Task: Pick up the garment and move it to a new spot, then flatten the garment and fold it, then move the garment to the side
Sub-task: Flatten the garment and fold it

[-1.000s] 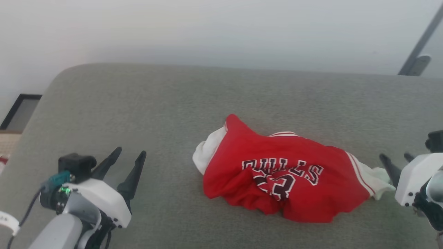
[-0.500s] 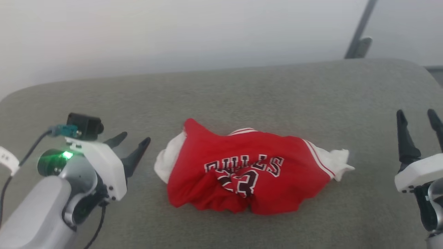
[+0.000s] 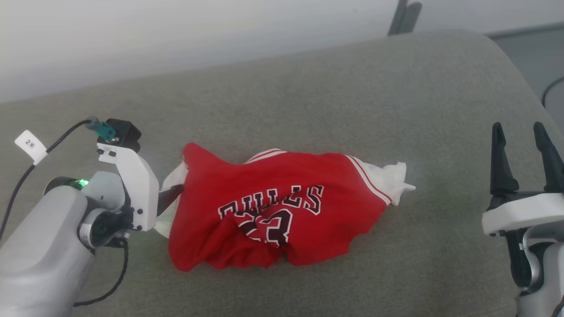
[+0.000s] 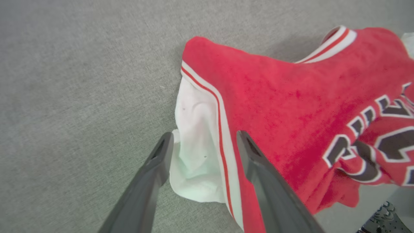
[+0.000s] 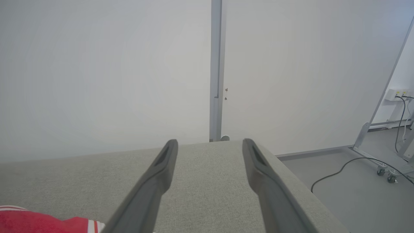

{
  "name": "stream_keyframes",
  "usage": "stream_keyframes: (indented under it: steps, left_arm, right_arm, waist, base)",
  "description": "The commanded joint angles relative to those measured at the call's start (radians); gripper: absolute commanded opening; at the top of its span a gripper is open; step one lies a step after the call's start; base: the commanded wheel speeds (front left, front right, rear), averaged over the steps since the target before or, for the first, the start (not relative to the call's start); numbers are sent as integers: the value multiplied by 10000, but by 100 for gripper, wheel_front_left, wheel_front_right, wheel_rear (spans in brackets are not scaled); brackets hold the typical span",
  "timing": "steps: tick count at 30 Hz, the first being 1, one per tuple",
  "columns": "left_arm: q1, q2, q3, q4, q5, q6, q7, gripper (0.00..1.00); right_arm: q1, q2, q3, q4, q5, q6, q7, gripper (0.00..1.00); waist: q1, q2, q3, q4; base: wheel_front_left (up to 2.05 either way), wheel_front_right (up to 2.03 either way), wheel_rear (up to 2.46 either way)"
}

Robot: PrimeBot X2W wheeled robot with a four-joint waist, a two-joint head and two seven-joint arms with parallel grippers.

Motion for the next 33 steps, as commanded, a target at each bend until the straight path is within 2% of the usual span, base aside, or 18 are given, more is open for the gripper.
stream_keyframes:
  steps: [1,6,10,11,12,13,14,19,24,28,33]
  left_arm:
    - [-152,-8,-56,155,-8,61,150,100]
    - [-504,31,-453,1012,225,255,1010,100]
    - [-560,-71,-545,1863,259,397,1192,100]
    - [-586,-142,-546,2047,216,383,1225,90]
    - [-613,-197,-551,2243,175,350,1225,47]
    - [-609,-268,-551,2402,112,267,1235,15]
    - [-635,-333,-492,2571,9,285,1195,0]
    - [-884,-409,-328,2973,-205,67,939,0]
    - [-934,27,-156,2877,-114,-74,436,0]
    - [-812,350,-37,2479,-9,-21,100,0]
    - [-385,990,207,1869,-26,274,-131,0]
  right_arm:
    - [-118,64,32,-34,55,-1,-36,100]
    - [-264,126,80,-31,122,0,-33,100]
    - [-415,116,121,26,159,0,-31,100]
    - [-431,113,121,44,178,-1,-45,100]
    - [-444,104,120,61,192,-1,-62,100]
    - [-474,103,117,77,199,-1,-75,100]
    - [-507,107,103,82,208,-1,-92,100]
    - [-533,79,-19,71,225,0,-117,100]
    - [-383,42,-278,29,141,-1,-26,100]
    - [-238,19,-411,-28,91,0,69,100]
    - [-122,7,-485,-87,38,-1,177,100]
  waist:
    - [0,0,223,-181]
    - [0,0,617,-345]
    - [0,0,861,-424]
    - [0,0,907,-434]
    - [0,0,941,-438]
    - [0,0,962,-436]
    - [0,0,979,-429]
    - [0,0,978,-257]
    - [0,0,864,97]
    - [0,0,721,427]
    - [0,0,552,746]
  base:
    - [0,0,0]
    - [0,0,0]
    - [0,0,0]
    - [0,0,0]
    - [0,0,0]
    - [0,0,0]
    - [0,0,0]
    - [0,0,0]
    - [0,0,0]
    - [0,0,0]
    - [0,0,0]
